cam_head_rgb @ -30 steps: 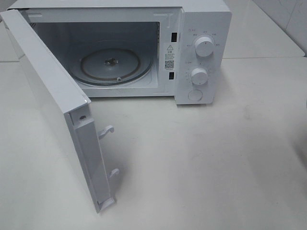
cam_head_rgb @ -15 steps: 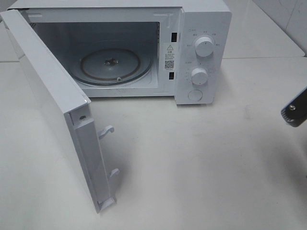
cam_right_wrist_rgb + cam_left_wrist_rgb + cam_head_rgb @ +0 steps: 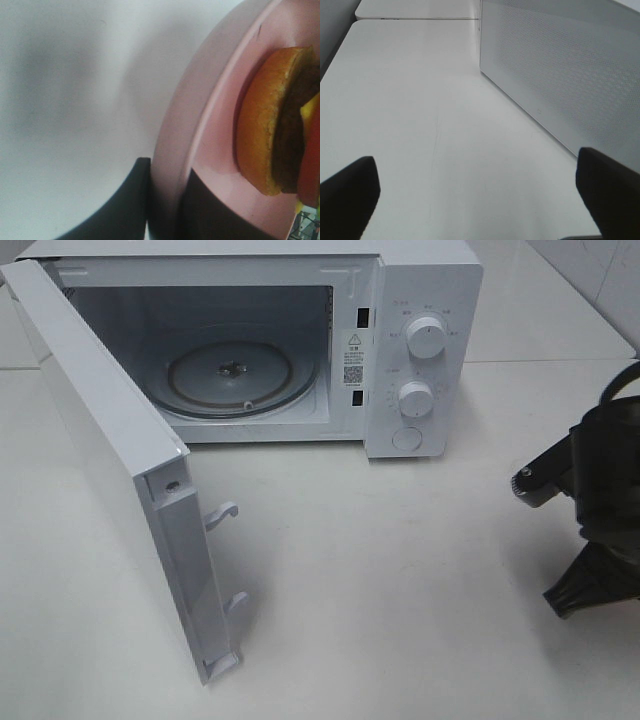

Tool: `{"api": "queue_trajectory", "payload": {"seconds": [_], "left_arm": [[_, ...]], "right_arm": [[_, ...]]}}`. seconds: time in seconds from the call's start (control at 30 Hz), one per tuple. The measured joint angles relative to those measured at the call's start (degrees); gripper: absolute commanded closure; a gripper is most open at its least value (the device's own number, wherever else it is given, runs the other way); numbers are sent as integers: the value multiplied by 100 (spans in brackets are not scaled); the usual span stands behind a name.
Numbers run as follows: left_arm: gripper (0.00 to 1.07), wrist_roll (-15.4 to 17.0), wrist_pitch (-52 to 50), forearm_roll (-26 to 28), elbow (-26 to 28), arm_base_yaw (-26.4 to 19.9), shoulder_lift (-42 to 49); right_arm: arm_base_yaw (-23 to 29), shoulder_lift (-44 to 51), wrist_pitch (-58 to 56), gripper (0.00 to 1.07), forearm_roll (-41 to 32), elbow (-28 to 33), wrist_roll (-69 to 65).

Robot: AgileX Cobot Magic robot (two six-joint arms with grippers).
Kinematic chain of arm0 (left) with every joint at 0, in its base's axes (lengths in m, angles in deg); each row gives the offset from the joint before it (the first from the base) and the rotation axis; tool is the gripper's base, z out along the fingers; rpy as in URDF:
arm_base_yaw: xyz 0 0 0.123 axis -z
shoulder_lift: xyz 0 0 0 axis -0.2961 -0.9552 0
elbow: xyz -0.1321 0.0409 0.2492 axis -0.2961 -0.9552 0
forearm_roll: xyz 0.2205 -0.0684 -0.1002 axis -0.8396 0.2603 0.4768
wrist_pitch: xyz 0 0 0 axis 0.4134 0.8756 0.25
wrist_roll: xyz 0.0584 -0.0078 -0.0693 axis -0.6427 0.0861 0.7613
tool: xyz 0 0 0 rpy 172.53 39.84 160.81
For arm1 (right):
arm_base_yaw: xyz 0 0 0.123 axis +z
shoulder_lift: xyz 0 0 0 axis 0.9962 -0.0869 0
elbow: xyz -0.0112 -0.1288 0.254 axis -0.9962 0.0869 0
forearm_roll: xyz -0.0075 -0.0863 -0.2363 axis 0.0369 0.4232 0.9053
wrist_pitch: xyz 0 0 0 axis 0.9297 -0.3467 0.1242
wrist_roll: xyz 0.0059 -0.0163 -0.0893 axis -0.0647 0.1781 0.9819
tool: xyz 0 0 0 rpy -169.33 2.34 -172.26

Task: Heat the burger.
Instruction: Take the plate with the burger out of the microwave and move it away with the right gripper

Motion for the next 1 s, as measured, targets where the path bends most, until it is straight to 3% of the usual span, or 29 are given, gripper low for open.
{"api": "queue_trajectory", "payload": {"seconds": [0.47,0.57,0.6,0.63,0.7,0.73,0.8,1.0], "left_arm": [[7,0,0,0,0,0,0],[7,0,0,0,0,0,0],[7,0,0,0,0,0,0],[7,0,0,0,0,0,0],[7,0,0,0,0,0,0],[7,0,0,0,0,0,0],[7,0,0,0,0,0,0],[7,0,0,0,0,0,0]], "right_arm": [[-6,-1627,510,93,246,-23,-1077],[-6,-1833,435,84,355,-34,-1312],[-6,-1885,355,76,401,-34,-1324],[-6,-1885,355,76,401,-34,-1324],[-6,-1891,304,61,430,-40,-1318],[-6,-1891,304,61,430,-40,-1318],[-6,-1874,235,49,384,-103,-1226],[-6,-1381,195,44,166,-160,-785]]}}
